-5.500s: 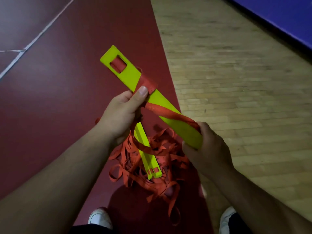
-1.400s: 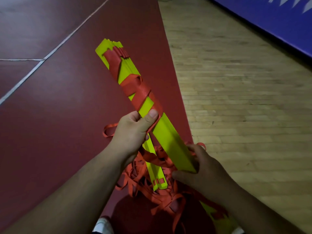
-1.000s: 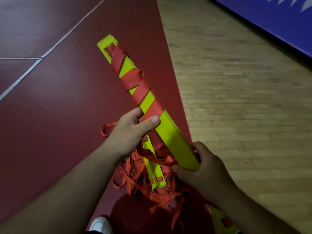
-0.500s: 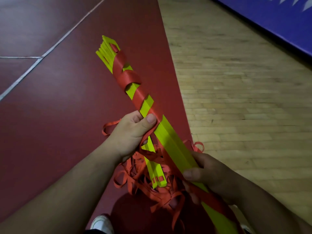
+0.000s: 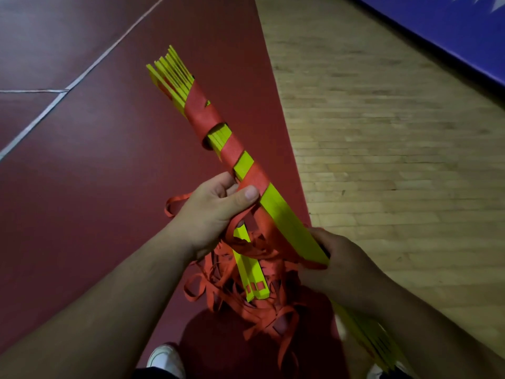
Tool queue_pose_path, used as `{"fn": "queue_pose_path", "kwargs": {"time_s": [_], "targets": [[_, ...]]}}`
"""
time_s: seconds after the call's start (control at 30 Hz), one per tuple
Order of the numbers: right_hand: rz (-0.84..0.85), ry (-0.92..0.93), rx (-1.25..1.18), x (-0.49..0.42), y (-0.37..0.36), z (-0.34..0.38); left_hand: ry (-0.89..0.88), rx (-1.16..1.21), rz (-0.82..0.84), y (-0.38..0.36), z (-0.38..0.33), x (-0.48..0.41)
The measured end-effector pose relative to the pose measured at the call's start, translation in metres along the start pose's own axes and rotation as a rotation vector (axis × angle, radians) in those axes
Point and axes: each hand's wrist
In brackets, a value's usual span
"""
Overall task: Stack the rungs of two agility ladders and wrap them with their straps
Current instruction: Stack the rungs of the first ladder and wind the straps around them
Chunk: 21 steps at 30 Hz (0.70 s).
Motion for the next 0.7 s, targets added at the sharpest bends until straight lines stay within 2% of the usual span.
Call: {"fn": "queue_pose_path", "kwargs": {"time_s": [0.1,0.23,0.37,0.5,0.6,0.7], "targets": [[0.141,-0.015,-0.151,0.003,0.000,-0.001,0.000,0.066,0.102,-0.001,-0.002,0.001],[0.338,-0.082,-0.484,0.005,0.005,-0.003,0.032,-0.101,0.188,0.003,-0.005,0.002],[0.352,-0.069,-0.498,0.005,0.013,-0.003,0.037,-0.217,0.191,0.005,-0.006,0.003],[0.307,-0.035,-0.532,0.004,0.015,-0.004,-0.014,-0.168,0.084,-0.002,-0.006,0.001],[0.225,-0.054,-0.302,0.003,0.013,-0.001,-0.040,-0.093,-0.055,-0.003,-0.005,-0.003],[-0.057,-0.136,0.084,0.001,-0.001,-0.002,-0.058,-0.056,-0.182,0.000,-0.004,-0.006]]}}
Point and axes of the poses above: each hand's wrist, its own x-axis away from the middle knuckle, its own y-axis out of the back of the hand, z = x × y, and after that the axes turned 10 degrees about z, right-handed
